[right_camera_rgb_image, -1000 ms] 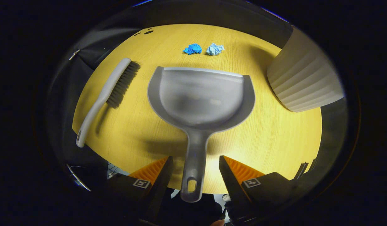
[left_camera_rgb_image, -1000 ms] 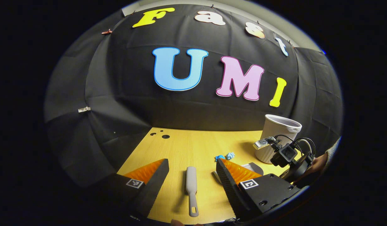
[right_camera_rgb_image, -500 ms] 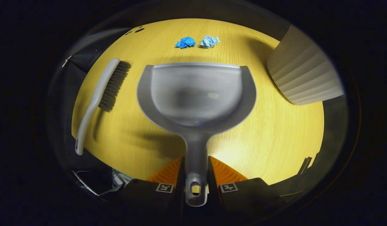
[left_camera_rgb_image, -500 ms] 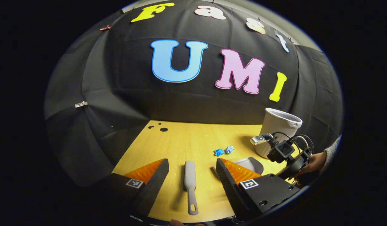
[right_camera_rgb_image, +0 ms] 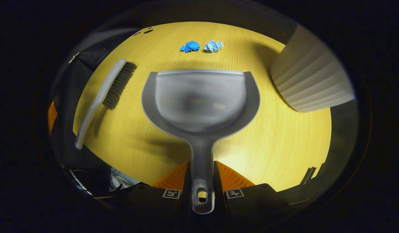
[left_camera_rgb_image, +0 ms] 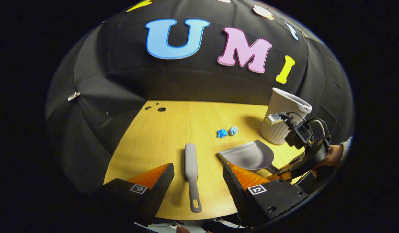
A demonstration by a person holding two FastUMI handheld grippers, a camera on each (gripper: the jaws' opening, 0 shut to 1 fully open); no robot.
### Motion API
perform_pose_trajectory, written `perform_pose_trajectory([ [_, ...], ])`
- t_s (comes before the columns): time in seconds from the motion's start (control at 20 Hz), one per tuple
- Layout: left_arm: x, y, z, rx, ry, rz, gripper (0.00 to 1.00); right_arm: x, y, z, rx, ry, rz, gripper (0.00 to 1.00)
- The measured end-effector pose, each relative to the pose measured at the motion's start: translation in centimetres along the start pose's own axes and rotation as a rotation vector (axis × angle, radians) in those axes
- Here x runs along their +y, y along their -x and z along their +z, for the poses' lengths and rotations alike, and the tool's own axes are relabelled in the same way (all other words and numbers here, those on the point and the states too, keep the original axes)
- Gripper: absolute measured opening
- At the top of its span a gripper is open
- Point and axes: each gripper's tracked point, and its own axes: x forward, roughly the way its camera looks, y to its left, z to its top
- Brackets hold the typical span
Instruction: Pick up the small broom and dustpan from the desktop, sweep the trash into the dustpan with the broom, and then empty the trash into the garbage bin.
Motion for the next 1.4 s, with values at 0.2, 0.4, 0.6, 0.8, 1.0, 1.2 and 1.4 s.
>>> perform_pose_trajectory([
  [0.2, 0.3, -1.5, -3.6, 0.195, 0.004, 0.008, 0.96, -1.5, 0.7, 0.1, -0.029, 0.019, 0.007, 0.35],
  [0.4, 1.2, -2.1, -6.3, 0.342, -0.011, 0.020, 0.96, -2.6, 0.8, 0.3, -0.044, 0.034, 0.018, 0.35],
  [0.6, 1.7, -2.9, -9.1, 0.486, 0.009, 0.030, 0.95, -3.2, 0.8, 0.5, -0.058, 0.048, 0.030, 0.35],
  [0.8, 2.3, -4.0, -10.8, 0.599, 0.035, 0.044, 0.94, -3.6, 0.7, 0.6, -0.066, 0.054, 0.038, 0.35],
  [1.0, 3.0, -4.5, -12.1, 0.672, 0.018, 0.066, 0.85, -4.0, 0.6, 0.8, -0.070, 0.056, 0.044, 0.35],
  [1.2, 3.6, -4.7, -12.7, 0.699, 0.004, 0.090, 0.60, -4.2, 0.5, 1.0, -0.072, 0.057, 0.046, 0.35],
  [1.4, 3.6, -4.7, -12.9, 0.722, 0.009, 0.062, 0.31, -4.2, 0.5, 0.9, -0.071, 0.057, 0.048, 0.35],
])
